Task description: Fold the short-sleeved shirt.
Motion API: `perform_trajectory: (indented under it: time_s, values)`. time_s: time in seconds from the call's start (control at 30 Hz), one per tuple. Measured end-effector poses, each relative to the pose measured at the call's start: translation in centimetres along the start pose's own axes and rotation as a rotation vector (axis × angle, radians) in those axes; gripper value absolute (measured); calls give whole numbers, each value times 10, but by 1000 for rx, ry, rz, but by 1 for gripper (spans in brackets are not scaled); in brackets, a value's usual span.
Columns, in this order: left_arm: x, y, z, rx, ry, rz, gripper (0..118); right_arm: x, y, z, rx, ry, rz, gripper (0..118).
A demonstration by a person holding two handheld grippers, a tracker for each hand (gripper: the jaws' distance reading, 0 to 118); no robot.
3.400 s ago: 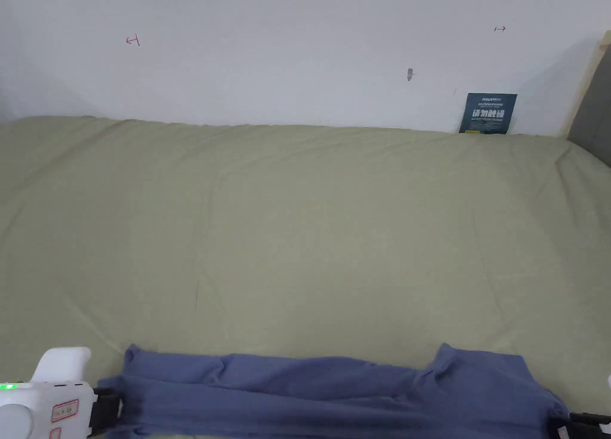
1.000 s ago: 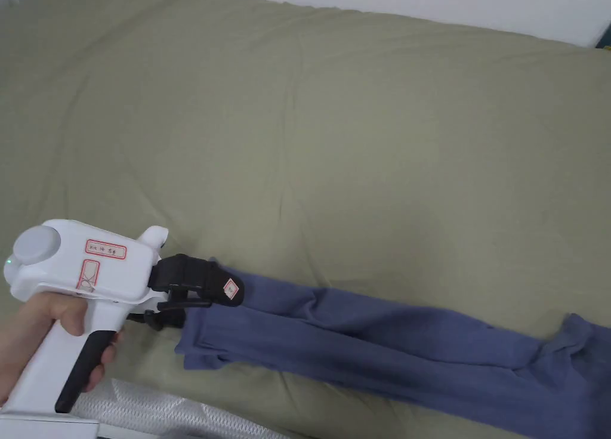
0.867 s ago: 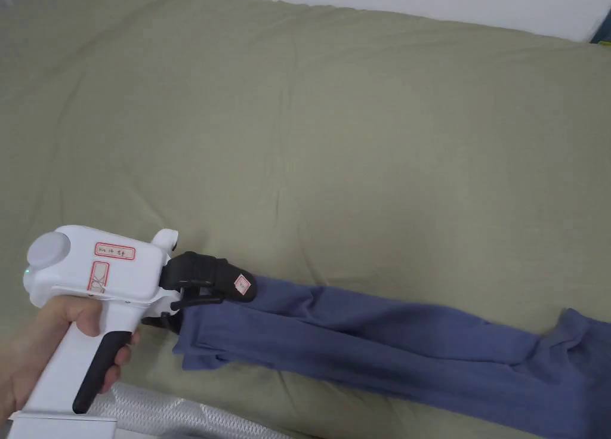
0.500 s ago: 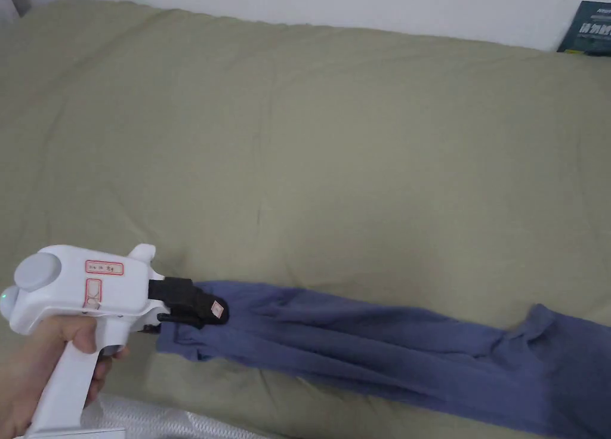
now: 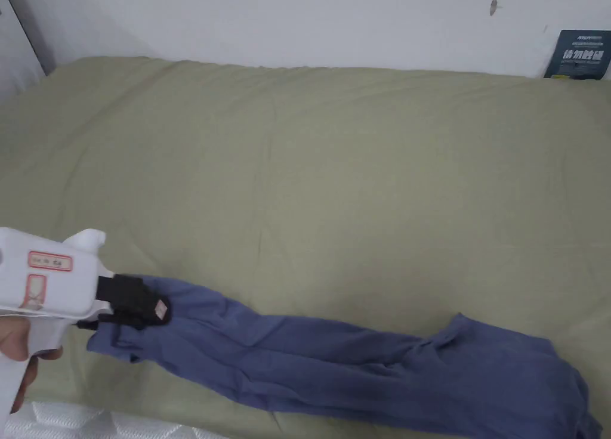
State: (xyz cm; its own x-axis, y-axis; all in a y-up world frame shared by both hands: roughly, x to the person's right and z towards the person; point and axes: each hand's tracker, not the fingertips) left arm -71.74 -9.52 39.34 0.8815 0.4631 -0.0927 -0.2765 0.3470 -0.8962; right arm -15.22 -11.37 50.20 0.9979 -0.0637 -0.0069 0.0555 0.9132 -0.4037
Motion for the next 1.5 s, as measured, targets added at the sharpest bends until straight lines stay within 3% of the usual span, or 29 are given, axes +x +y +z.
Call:
perform_trajectory:
  time_s: [0.37,0.47,0.5,0.53,0.57,0.6,0.7,0.77,0.8,0.83,0.87,1.17,1.3,1.4,1.5]
  values:
    - [180,-17,-100,-125,211,-342,4,6,-18,7,-21,61,-12,0]
    - [213,-31,-147,-164,298,-427,11,11,-23,5,-37,72,-27,0]
    - [219,-35,-161,-181,303,-426,32,13,-24,5,-44,76,-30,0]
    - [218,-35,-180,-195,300,-436,88,14,-25,5,-49,77,-33,0]
    - [219,-35,-191,-201,281,-422,115,16,-27,5,-53,77,-36,0]
    - [220,-37,-200,-202,253,-419,117,17,-28,4,-58,76,-39,0]
    - [223,-38,-191,-128,175,-394,111,22,-31,6,-74,72,-51,0]
    - [210,-33,-172,-119,69,-314,93,25,-32,6,-82,67,-63,0]
    - [208,-34,-156,-104,0,-262,65,26,-33,5,-83,67,-68,0]
    - [197,-31,-143,-97,-72,-222,12,27,-33,4,-85,65,-76,0]
    - [185,-28,-132,-92,-129,-191,0,28,-33,3,-91,66,-87,0]
    - [107,-9,-126,-46,-70,-78,0,27,-33,-2,-102,79,-105,0]
    - [114,-17,-172,-125,-68,-75,0,28,-36,-2,-113,77,-115,0]
    - [134,-35,-203,-195,-175,-64,0,29,-37,1,-114,66,-111,0]
    - [156,-52,-227,-226,-183,-96,0,33,-37,-1,-122,57,-113,0]
